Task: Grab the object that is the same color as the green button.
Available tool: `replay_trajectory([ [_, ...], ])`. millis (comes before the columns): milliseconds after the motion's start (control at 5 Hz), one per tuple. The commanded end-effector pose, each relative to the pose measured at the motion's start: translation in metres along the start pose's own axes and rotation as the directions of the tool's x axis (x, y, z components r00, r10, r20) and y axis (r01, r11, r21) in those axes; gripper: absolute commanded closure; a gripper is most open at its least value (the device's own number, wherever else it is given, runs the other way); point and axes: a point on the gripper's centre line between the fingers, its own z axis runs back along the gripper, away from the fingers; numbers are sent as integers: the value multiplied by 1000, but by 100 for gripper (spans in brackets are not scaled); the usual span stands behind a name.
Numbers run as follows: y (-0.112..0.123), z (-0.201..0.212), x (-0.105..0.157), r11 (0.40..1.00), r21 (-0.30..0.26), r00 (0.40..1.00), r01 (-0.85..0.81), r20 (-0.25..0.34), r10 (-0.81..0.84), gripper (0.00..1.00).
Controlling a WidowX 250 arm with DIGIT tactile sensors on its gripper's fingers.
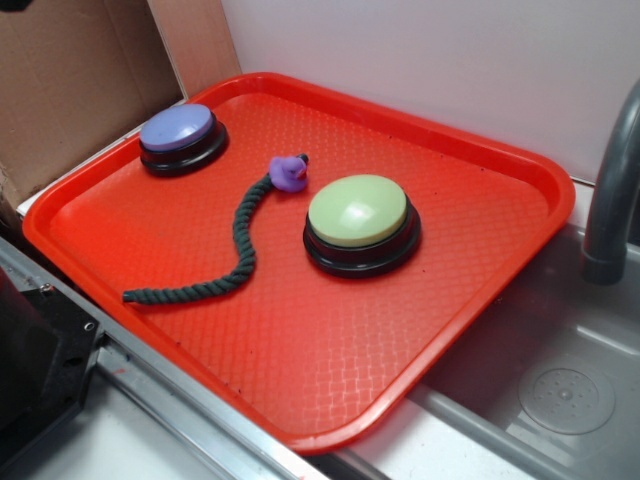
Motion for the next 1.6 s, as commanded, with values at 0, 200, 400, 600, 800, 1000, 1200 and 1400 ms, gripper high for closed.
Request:
replay_trajectory([
  [0,0,0,0,1000,0,1000,0,0,0,0],
  [200,-10,-46,10,1000,21,1000,-13,24,13,0],
  [400,-15,-82,16,1000,16,999,-25,24,25,0],
  [600,-15,-121,20,999,-1,998,-33,61,33,0],
  [800,-14,-160,28,1000,5,998,-26,52,25,0],
  [1000,-13,-190,35,998,2,998,-55,28,55,0],
  [1200,-15,-213,42,997,12,998,-70,8,70,0],
  [1400,-25,-232,46,998,-8,998,-59,-7,59,0],
])
